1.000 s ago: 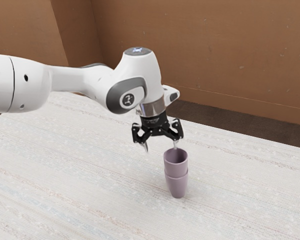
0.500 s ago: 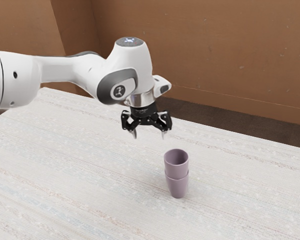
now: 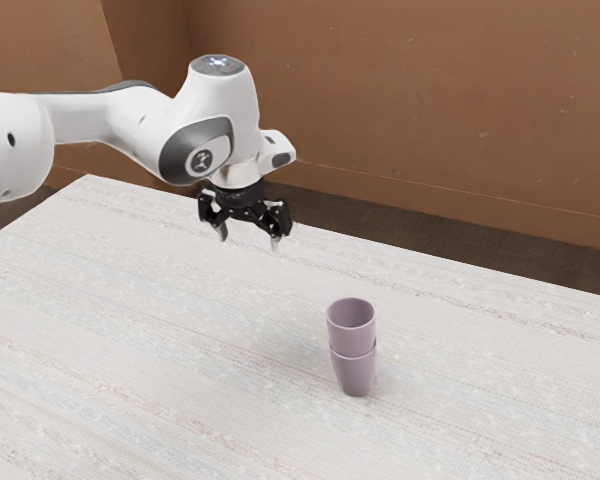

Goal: Place the left cup onto the right cup

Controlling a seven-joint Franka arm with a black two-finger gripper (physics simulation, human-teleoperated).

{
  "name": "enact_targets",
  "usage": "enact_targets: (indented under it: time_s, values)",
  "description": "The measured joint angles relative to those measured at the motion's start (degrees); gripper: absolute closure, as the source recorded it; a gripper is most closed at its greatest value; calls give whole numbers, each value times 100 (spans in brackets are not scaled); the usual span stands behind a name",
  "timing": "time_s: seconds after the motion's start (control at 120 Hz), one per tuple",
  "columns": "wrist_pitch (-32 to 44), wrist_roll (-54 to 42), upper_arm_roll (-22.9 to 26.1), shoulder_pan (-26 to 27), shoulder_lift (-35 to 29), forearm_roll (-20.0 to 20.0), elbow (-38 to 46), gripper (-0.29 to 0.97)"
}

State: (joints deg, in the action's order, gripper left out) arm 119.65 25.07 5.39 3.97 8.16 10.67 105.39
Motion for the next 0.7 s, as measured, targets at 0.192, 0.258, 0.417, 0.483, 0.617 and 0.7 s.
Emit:
enact_targets:
  time_s: [0.192, 0.258, 0.417, 0.483, 0.617, 0.7]
  values:
    - [-39, -401, -271, 67, -159, 4, -7, 0]
    - [-77, -530, -349, 67, -224, 4, -36, 0]
    - [-359, -788, -388, 61, -364, 3, -234, 0]
    - [-550, -877, -389, 73, -377, 0, -395, 0]
    - [-916, -1028, -390, 83, -394, -2, -663, 0]
    - [-1069, -1108, -390, 79, -414, -3, -739, 0]
